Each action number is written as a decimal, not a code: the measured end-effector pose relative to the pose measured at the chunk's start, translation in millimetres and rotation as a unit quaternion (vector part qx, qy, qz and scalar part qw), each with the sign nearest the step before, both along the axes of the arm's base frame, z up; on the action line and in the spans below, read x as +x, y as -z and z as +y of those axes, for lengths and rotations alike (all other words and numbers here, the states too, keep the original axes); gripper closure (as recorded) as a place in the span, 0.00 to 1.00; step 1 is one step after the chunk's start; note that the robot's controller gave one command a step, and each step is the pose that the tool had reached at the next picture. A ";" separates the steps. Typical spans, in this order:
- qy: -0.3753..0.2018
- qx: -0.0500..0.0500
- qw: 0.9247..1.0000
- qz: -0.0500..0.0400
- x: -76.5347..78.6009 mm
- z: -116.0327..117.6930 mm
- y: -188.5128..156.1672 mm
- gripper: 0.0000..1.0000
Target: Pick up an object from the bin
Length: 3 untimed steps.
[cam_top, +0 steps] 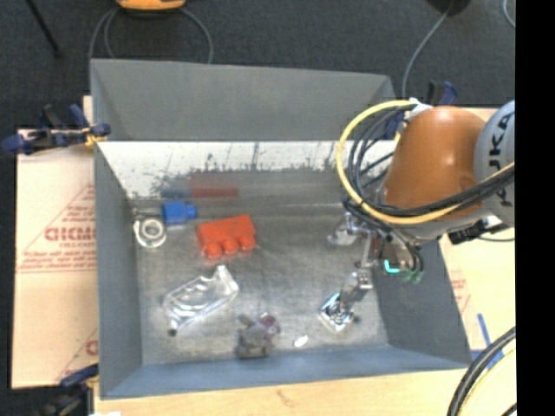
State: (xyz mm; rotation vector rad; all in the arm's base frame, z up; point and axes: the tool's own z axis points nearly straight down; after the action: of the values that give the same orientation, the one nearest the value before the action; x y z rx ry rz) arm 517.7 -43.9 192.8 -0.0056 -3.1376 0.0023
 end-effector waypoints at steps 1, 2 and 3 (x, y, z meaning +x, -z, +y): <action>-0.056 0.000 0.998 0.001 -42.2 -71.9 84.9 0.00; 0.026 0.000 1.000 -0.006 -18.8 7.1 119.6 0.00; -0.033 -0.001 0.999 -0.005 -27.4 -50.2 105.3 0.00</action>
Offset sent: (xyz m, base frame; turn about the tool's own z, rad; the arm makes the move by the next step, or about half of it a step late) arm -0.0394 -0.0675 -0.0813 -0.1192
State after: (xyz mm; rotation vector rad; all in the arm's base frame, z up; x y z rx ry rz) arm 490.4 -94.1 87.6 0.0974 -3.1465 0.0059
